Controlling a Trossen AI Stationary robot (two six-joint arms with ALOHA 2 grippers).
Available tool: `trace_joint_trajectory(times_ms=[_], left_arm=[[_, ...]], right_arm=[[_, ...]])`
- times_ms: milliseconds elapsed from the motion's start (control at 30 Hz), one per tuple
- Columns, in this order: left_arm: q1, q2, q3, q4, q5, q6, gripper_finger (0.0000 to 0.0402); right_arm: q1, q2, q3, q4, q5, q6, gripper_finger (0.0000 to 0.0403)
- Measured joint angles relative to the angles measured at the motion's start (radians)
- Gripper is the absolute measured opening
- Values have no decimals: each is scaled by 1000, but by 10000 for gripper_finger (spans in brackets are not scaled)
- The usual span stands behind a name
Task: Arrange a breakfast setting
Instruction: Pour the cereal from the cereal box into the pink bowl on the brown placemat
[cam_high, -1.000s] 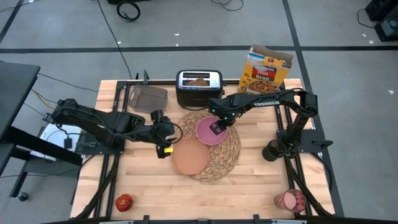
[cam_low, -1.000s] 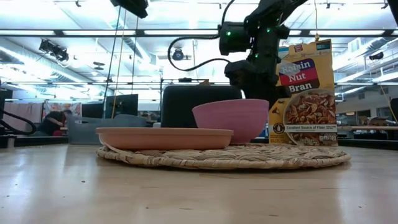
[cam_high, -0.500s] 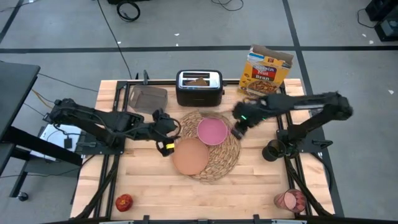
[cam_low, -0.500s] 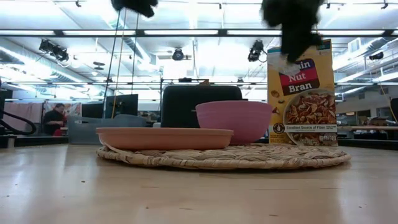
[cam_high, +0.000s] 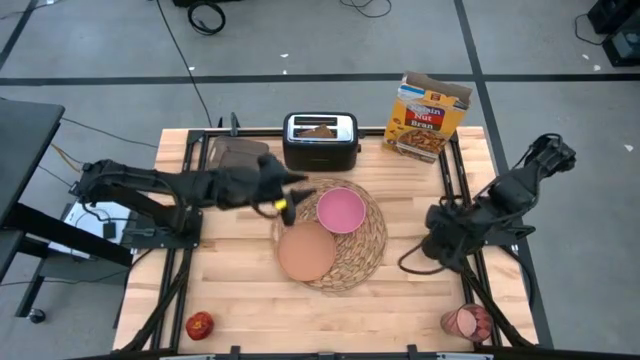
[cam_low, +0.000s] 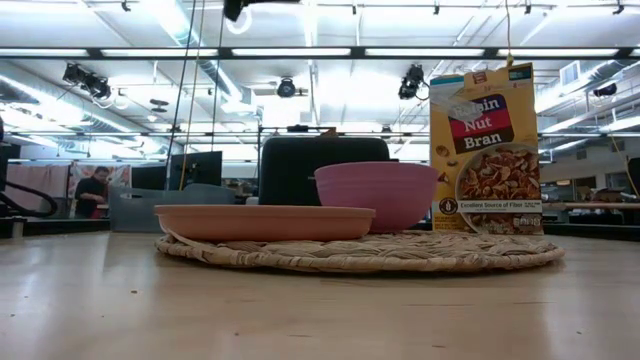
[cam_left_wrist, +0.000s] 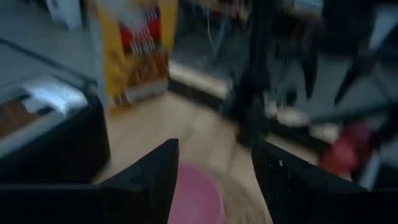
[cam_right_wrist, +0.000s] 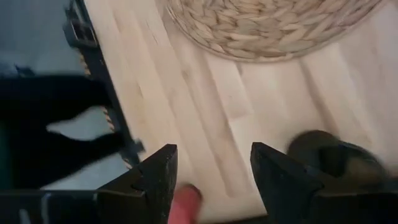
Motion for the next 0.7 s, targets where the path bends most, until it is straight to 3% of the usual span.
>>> trace_joint_trajectory(times_ms=[167, 300, 400, 567, 700], left_arm=[[109, -66, 1, 77, 103, 91, 208], [237, -113, 1, 60, 198, 163, 208], [357, -129, 1, 58, 322, 188, 208], [563, -131, 1, 54, 517, 238, 208], [706, -113, 1, 54, 602, 234, 208]], right_arm=[[-6, -75, 0, -104, 17, -50, 213], [-102, -119, 1, -133, 121, -32, 213], [-228, -119, 55, -115, 245, -73, 213], [-481, -56, 219, -89, 420, -285, 214], [-716, 19, 358, -58, 422, -539, 221]])
